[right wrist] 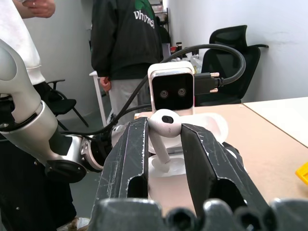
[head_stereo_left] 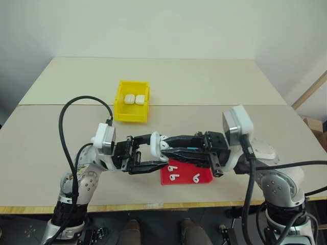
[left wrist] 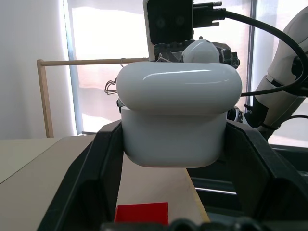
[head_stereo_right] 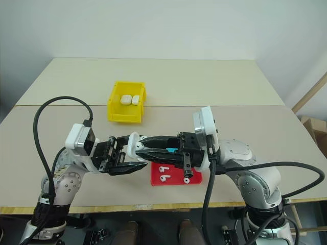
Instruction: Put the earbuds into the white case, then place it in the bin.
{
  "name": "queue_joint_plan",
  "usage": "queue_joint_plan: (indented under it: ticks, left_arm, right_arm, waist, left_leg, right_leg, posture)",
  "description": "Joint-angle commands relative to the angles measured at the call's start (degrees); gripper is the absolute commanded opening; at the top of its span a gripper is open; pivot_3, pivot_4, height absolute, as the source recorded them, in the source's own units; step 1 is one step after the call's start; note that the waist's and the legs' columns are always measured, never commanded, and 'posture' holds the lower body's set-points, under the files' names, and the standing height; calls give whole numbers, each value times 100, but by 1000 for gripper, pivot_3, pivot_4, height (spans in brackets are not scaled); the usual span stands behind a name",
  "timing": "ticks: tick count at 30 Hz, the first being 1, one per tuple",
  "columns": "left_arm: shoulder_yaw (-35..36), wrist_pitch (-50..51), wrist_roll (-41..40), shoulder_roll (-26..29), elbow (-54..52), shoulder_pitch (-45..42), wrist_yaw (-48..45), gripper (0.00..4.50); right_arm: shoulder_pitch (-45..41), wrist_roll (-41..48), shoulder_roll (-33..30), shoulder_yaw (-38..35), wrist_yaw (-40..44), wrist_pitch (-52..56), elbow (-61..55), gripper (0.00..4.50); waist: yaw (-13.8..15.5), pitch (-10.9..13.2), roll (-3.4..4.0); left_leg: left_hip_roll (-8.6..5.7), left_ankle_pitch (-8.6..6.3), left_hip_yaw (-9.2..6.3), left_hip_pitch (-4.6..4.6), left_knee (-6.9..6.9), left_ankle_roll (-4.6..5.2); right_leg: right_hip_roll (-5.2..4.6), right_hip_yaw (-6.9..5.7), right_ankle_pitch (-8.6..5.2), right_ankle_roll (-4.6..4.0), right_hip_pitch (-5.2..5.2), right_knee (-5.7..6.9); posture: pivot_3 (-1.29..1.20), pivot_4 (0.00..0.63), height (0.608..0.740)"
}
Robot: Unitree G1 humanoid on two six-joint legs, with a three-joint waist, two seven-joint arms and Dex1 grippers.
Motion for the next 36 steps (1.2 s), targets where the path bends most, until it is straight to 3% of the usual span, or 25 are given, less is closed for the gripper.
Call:
queue_joint_plan:
  ticks: [1,36]
  left_arm:
    - [68,-110,-67,0,-165,-21,-33,2825]
    - [72,-217,-35,-18,-146,13,-76,2825]
  right_arm:
    - [-17,41,-82,-2,-33,-114,-159,1271]
    - [9,-173,-267,200,106,-370,-149,1271]
  waist:
    - [1,0,0]
    - [2,0,0]
  left_leg:
    - [0,0,0,0,0,0]
    - [0,0,0,0,0,0]
  right_leg:
    - [0,0,0,0,0,0]
    - [0,0,0,0,0,-1]
  posture:
    - [0,150,740]
    - [0,150,740]
